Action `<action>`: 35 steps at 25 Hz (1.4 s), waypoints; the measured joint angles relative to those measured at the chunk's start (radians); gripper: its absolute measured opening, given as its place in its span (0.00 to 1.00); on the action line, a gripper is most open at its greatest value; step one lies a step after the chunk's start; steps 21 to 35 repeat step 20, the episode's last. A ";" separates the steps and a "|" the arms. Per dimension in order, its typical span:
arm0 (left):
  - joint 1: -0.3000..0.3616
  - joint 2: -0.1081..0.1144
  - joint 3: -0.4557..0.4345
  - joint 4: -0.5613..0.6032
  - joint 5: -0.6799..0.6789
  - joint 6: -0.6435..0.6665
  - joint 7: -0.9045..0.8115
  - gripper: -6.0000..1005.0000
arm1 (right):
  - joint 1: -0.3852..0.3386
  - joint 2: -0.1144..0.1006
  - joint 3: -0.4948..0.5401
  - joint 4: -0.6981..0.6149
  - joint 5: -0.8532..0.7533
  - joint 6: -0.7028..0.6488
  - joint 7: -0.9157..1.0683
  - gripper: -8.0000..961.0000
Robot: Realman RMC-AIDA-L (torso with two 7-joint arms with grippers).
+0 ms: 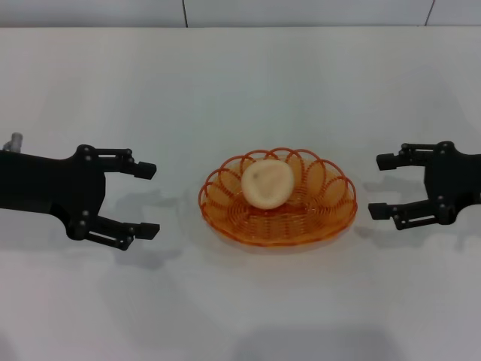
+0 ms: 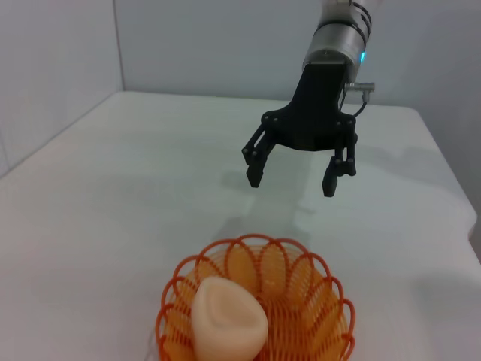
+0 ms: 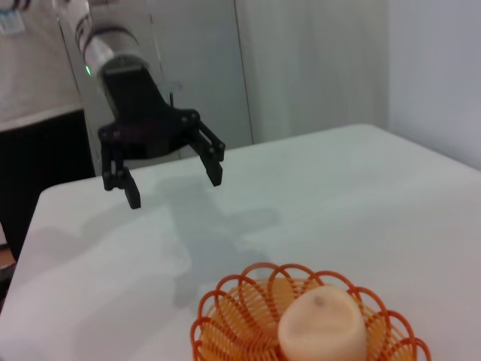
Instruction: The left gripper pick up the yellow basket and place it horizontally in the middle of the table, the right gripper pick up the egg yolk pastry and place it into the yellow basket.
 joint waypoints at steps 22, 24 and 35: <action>-0.005 0.003 0.003 0.004 0.006 -0.003 -0.004 0.88 | 0.026 0.014 -0.003 0.010 -0.047 0.052 0.022 0.89; -0.005 0.003 0.003 0.004 0.006 -0.003 -0.004 0.88 | 0.026 0.014 -0.003 0.010 -0.047 0.052 0.022 0.89; -0.005 0.003 0.003 0.004 0.006 -0.003 -0.004 0.88 | 0.026 0.014 -0.003 0.010 -0.047 0.052 0.022 0.89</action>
